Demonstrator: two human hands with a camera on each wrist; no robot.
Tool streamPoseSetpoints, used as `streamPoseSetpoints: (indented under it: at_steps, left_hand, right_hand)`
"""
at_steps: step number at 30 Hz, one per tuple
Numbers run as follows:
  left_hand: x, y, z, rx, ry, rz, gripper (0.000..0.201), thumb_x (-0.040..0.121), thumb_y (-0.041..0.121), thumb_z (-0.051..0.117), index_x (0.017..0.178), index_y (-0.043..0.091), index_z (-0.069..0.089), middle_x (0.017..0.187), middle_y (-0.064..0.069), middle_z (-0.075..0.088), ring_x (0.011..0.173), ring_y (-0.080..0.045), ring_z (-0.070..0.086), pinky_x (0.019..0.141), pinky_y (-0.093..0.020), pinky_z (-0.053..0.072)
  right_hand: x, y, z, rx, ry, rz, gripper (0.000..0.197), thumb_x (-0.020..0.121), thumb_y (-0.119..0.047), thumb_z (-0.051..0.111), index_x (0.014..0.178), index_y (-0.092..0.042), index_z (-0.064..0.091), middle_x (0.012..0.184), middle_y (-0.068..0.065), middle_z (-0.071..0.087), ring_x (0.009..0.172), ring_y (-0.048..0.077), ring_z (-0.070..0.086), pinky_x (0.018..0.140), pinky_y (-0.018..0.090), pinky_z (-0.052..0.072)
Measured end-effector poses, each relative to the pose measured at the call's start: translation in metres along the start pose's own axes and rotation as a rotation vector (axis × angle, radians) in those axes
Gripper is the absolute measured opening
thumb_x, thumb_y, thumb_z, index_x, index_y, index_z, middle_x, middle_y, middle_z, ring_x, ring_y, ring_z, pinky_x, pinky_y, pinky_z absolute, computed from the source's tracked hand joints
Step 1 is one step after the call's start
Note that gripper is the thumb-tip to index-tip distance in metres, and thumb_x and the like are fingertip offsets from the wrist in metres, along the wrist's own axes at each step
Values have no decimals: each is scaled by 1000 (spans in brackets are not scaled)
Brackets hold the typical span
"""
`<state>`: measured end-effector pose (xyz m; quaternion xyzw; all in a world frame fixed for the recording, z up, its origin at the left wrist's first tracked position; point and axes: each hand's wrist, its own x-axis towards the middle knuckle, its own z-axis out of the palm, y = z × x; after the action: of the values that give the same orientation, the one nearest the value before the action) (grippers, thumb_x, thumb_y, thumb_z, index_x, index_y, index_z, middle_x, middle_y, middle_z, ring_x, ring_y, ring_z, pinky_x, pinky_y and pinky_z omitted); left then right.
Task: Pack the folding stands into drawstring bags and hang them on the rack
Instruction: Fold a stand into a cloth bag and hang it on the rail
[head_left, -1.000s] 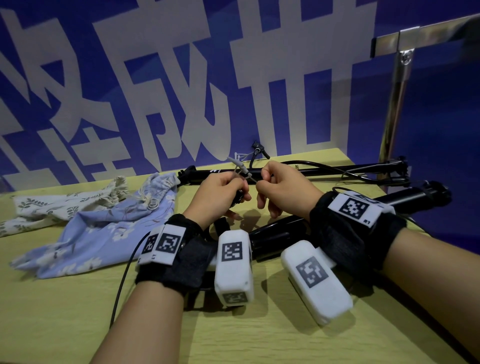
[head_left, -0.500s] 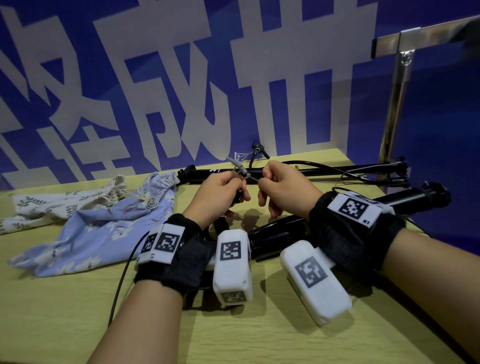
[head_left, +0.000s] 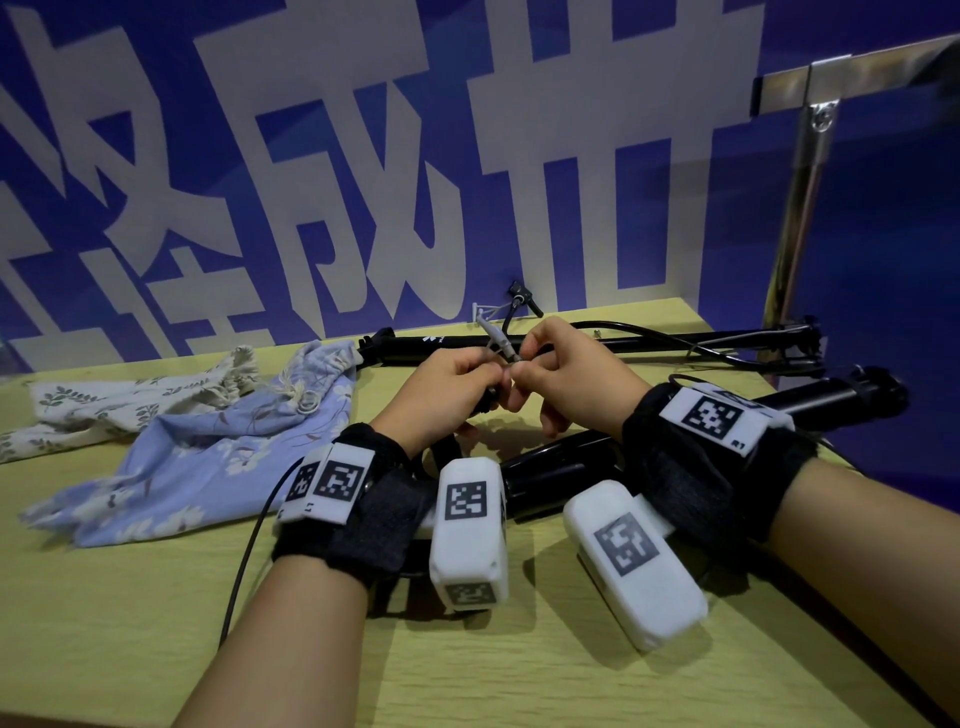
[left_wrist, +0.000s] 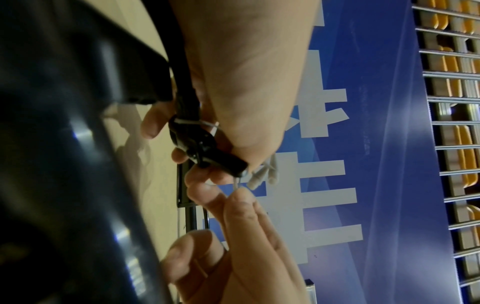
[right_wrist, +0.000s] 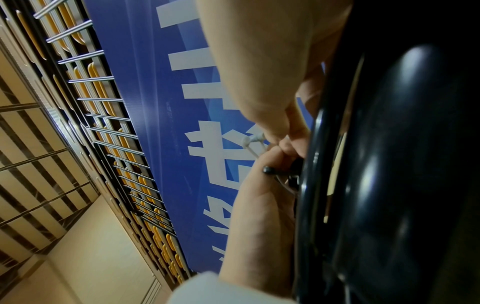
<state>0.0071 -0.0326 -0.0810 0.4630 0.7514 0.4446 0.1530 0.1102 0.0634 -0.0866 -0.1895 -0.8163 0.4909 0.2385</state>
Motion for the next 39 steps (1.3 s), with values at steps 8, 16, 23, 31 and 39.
streamPoseSetpoints:
  at_steps: [8,16,23,31,39]
  left_hand:
    - [4,-2,0,-31,-10,-77,29,87,8,45,61,16,55,69,-7,51,52,-10,41,44,-22,38]
    - [6,-3,1,-22,-22,-135,30,87,5,41,59,12,50,65,-2,59,57,-13,47,48,-24,41]
    - [5,-2,1,4,-52,-134,29,87,5,40,60,11,49,63,0,57,57,-13,46,48,-23,41]
    - [4,-1,0,27,-88,-148,30,89,7,41,60,12,47,67,-3,54,57,-13,44,50,-24,40]
    - [1,3,1,32,-109,-145,28,90,7,40,63,10,46,66,-3,50,56,-12,44,46,-23,41]
  right_hand:
    - [1,1,2,-67,-58,15,11,98,-13,43,105,-10,50,77,-2,67,44,13,54,44,19,45]
    - [1,2,1,-192,-111,23,15,86,-13,64,99,-11,56,95,10,71,61,7,57,59,22,51]
    - [-1,1,1,-288,-122,14,11,92,-24,57,92,-14,57,75,-3,67,60,4,54,64,22,46]
    - [-4,-1,0,-294,-153,56,11,92,-26,55,86,-18,53,76,-2,67,61,5,56,59,19,44]
    - [-5,-3,0,-255,-158,95,19,94,-27,52,77,-19,51,76,2,67,60,10,57,58,21,45]
